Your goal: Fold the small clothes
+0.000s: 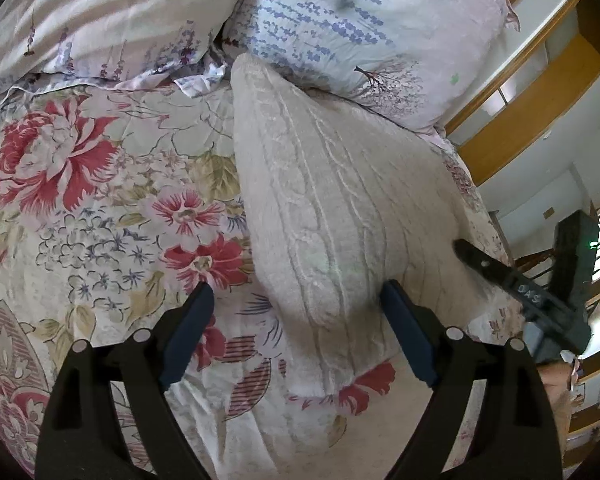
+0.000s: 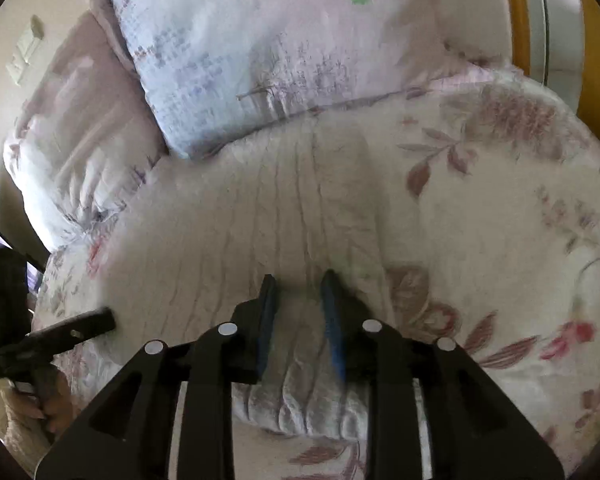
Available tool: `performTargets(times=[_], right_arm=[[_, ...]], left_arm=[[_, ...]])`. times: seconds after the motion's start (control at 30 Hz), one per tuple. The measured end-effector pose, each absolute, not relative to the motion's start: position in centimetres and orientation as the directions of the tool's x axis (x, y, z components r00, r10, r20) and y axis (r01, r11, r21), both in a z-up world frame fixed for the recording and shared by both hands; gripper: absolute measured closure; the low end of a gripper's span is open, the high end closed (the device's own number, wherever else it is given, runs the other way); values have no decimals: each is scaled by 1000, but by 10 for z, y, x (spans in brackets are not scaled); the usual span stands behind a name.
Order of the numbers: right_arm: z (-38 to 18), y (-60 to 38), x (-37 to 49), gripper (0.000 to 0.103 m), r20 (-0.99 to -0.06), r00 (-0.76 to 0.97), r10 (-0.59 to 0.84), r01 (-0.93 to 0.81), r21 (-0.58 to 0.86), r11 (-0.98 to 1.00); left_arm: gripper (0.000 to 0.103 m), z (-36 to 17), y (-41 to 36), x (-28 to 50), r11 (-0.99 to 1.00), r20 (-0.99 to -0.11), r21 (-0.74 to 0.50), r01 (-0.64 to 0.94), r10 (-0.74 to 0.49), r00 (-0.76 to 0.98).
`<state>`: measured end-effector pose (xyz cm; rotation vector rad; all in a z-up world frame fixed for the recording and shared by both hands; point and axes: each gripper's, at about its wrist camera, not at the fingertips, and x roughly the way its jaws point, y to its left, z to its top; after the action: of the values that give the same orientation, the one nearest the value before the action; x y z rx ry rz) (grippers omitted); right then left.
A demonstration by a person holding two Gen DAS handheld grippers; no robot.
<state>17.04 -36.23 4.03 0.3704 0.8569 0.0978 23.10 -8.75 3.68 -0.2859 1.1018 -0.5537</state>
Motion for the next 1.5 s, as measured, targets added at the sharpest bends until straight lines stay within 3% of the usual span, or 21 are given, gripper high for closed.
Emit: performTargets(times=[0.1,0.17,0.23,0.3,0.83,1.5], right_arm=[[43,-373,173,77,-717,633,291,76,432,899],[48,-381,174,67,-702,631,329,86,485,870],[56,-392,171,38,-655,658,372,88,558,825],[61,-404,170,25,-619,690,376,102,597,796],[27,-433,215,25,-658,600,455,214,680,701],[16,-422,229,26,-631,562,535,153,715,682]], left_arm=[[16,36,-85,234,816,-752,-511,269,-577,320],[16,35,-83,238,802,-741,-540,257,-597,308],[16,34,-79,243,781,-724,-578,237,-625,292],[16,32,-76,249,763,-712,-610,214,-646,276],[16,26,-74,283,708,-676,-693,133,-703,222],[16,24,-93,304,650,-619,-750,124,-756,214]])
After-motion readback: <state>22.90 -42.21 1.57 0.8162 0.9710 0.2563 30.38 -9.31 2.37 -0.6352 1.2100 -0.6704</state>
